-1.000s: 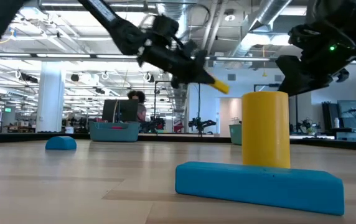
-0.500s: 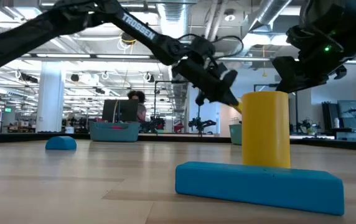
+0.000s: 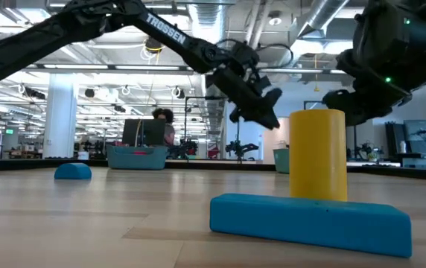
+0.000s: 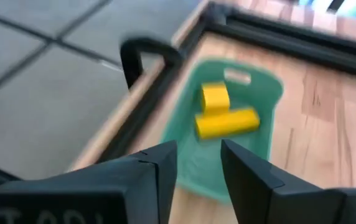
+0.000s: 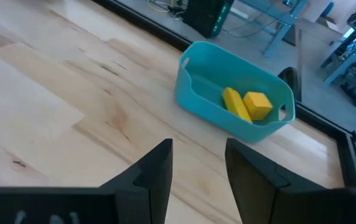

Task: Sort & place blocks by color
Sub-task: Put the yellow block into the green bin

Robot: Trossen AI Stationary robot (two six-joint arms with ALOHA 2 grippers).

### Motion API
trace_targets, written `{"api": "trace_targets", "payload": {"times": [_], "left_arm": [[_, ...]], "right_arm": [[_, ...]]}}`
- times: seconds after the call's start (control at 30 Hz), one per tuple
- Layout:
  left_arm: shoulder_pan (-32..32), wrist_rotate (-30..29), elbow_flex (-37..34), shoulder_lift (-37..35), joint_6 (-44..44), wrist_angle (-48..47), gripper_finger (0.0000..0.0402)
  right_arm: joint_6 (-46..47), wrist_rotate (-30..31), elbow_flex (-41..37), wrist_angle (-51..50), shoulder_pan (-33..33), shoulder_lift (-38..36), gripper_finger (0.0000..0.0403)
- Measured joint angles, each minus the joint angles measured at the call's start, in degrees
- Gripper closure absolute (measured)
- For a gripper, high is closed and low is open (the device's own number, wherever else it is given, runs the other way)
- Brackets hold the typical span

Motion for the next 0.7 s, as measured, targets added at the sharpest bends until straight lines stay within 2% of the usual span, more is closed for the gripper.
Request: {"api": "trace_targets", "payload": {"times": [0.13,0.23,0.33,0.47,0.6,0.7], "left_arm": [[-0.7,0.0,-0.7,-4.1,2.5,-2.7,0.0284],[-3.5,0.8,-7.0,-9.6,5.8,-0.2,0.0289],[-7.9,2.1,-21.7,-18.4,8.4,11.4,0.0309],[-12.3,2.3,-46.7,-32.4,7.1,35.7,0.0339],[-14.8,2.7,-69.0,-43.8,5.9,60.3,0.0355],[-16.7,5.0,-82.0,-48.3,5.9,74.6,0.0358]], "right_arm": [[1.7,-0.3,0.0,0.4,1.7,-0.4,0.0236],[3.2,-1.3,0.0,0.5,4.3,-2.2,0.0236],[5.4,-2.2,0.0,0.7,8.3,-4.4,0.0236],[7.7,-2.0,0.1,2.2,15.4,-5.5,0.0237],[-0.7,-1.6,0.1,12.5,21.7,-3.4,0.0233],[-10.8,-3.0,0.1,25.0,23.9,-0.8,0.0228]]}}
